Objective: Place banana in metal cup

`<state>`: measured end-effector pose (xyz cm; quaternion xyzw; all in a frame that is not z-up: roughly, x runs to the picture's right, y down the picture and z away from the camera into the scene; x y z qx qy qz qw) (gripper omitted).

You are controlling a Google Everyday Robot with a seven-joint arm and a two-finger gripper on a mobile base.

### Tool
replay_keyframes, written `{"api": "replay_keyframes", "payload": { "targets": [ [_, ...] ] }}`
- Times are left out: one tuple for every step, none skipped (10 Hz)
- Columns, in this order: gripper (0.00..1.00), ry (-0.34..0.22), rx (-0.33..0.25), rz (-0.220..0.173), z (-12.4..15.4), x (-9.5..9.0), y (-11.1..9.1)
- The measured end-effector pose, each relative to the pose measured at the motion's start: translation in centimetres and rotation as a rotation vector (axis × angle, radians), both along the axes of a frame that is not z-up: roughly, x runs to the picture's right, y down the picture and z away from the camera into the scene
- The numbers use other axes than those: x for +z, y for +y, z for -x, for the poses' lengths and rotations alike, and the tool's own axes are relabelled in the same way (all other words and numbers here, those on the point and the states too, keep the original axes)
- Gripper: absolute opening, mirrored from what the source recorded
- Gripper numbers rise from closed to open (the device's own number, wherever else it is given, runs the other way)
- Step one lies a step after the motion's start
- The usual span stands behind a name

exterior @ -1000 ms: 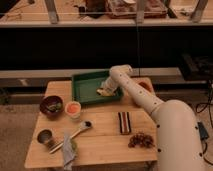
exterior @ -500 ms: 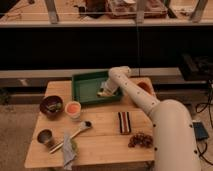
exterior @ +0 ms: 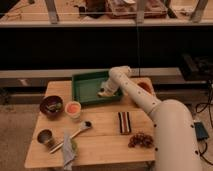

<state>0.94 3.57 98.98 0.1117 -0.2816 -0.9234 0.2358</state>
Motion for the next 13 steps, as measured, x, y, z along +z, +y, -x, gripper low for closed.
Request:
{"api": "replay_keyframes", "payload": {
  "targets": [
    [0.19, 0.0, 0.0, 0.001, -0.03, -0.01, 0.02],
    [0.19, 0.0, 0.0, 0.002, -0.01, -0.02, 0.05],
    [0.19, 0.0, 0.0, 0.002, -0.02, -0.02, 0.05],
    [0.19, 0.0, 0.0, 0.002, -0.02, -0.02, 0.05],
    [0.19, 0.0, 0.0, 0.002, -0.02, -0.02, 0.05],
    [0.19, 0.0, 0.0, 0.001, -0.03, -0.02, 0.05],
    [0.19, 0.0, 0.0, 0.001, -0.05, -0.02, 0.05],
    [0.19, 0.0, 0.001, 0.001, -0.07, -0.01, 0.05],
    [0.19, 0.0, 0.001, 0.001, -0.09, -0.01, 0.04],
    [0.19, 0.0, 0.001, 0.001, -0.1, -0.01, 0.04],
    [0.19, 0.001, 0.001, 0.001, -0.11, -0.01, 0.03],
    [0.19, 0.002, 0.0, 0.0, -0.19, -0.11, -0.07],
    [0.19, 0.012, -0.008, 0.005, -0.63, -0.55, -0.29]
  ]
}}
